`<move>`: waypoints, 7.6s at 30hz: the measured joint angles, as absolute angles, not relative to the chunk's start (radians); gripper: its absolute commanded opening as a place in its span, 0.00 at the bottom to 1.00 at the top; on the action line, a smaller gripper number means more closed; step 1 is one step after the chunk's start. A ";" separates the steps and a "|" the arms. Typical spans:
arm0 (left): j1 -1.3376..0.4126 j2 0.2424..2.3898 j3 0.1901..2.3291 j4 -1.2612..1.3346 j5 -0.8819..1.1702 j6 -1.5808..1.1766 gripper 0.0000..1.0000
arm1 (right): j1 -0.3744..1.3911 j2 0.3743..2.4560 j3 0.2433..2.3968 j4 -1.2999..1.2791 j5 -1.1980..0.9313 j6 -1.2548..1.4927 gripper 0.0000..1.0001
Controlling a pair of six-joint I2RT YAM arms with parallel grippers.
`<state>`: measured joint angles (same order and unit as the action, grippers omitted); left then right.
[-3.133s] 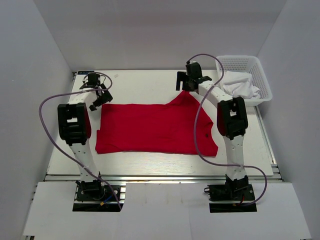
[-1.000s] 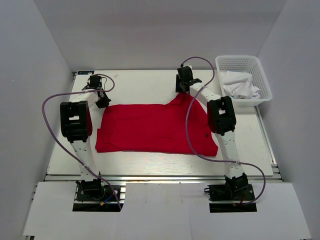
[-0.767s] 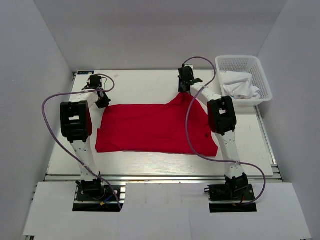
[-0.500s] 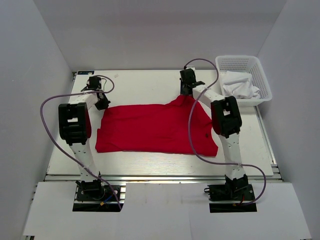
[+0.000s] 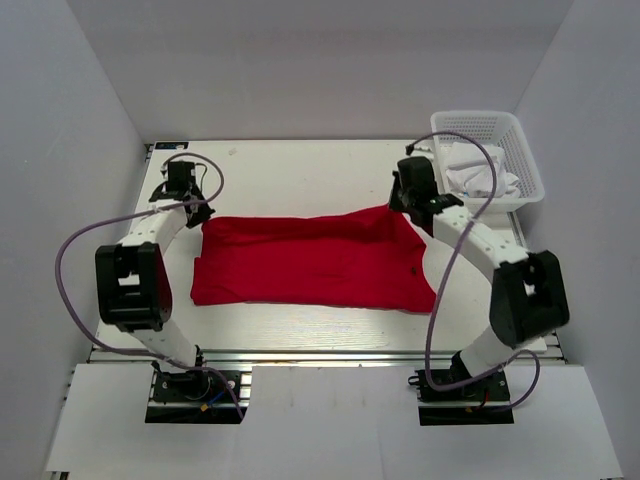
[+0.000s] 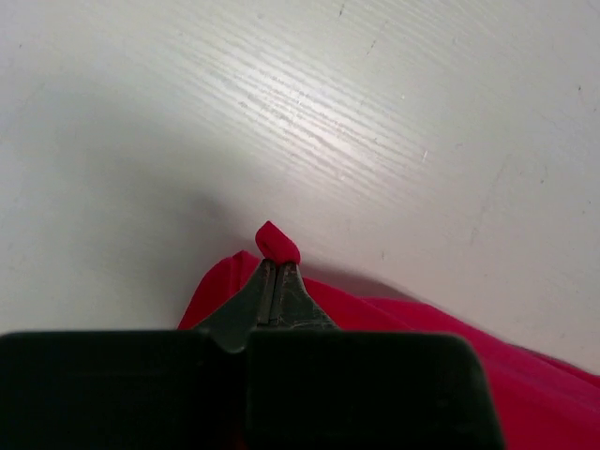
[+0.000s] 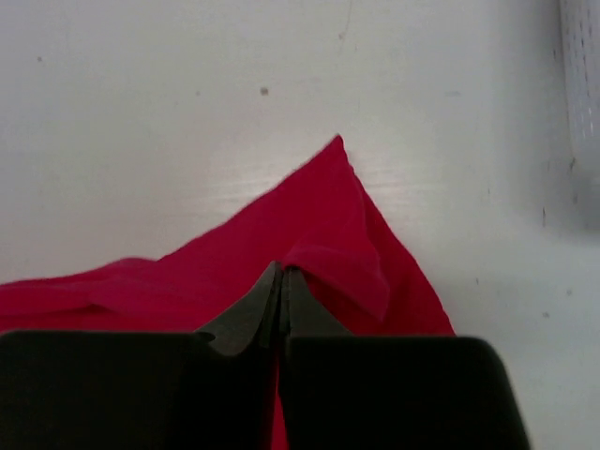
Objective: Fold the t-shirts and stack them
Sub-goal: Fold the other side of the tshirt into a rectangle, then rotate the tshirt 90 degrees
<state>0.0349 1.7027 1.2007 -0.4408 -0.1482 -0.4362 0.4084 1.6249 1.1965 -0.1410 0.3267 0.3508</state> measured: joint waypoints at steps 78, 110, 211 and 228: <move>0.034 1.244 0.698 -0.656 -0.102 -0.679 0.15 | 0.478 1.395 0.727 -0.087 0.023 0.437 0.90; 0.034 1.367 0.998 -0.364 -0.094 -0.467 0.00 | 0.477 1.482 0.710 -0.044 -0.038 0.491 0.90; -0.490 1.276 0.933 -0.616 0.166 -0.474 0.99 | 0.480 2.239 1.887 -0.353 -0.077 0.218 0.90; -0.467 1.203 0.905 -0.682 -0.200 -0.593 0.99 | 0.568 2.116 1.555 -0.380 -0.105 0.268 0.90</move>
<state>-0.4667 1.2026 0.9054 -0.6823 -0.2001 -0.5930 0.5682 2.1159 1.5547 -0.3798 -0.1051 0.2684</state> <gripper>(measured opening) 0.988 0.902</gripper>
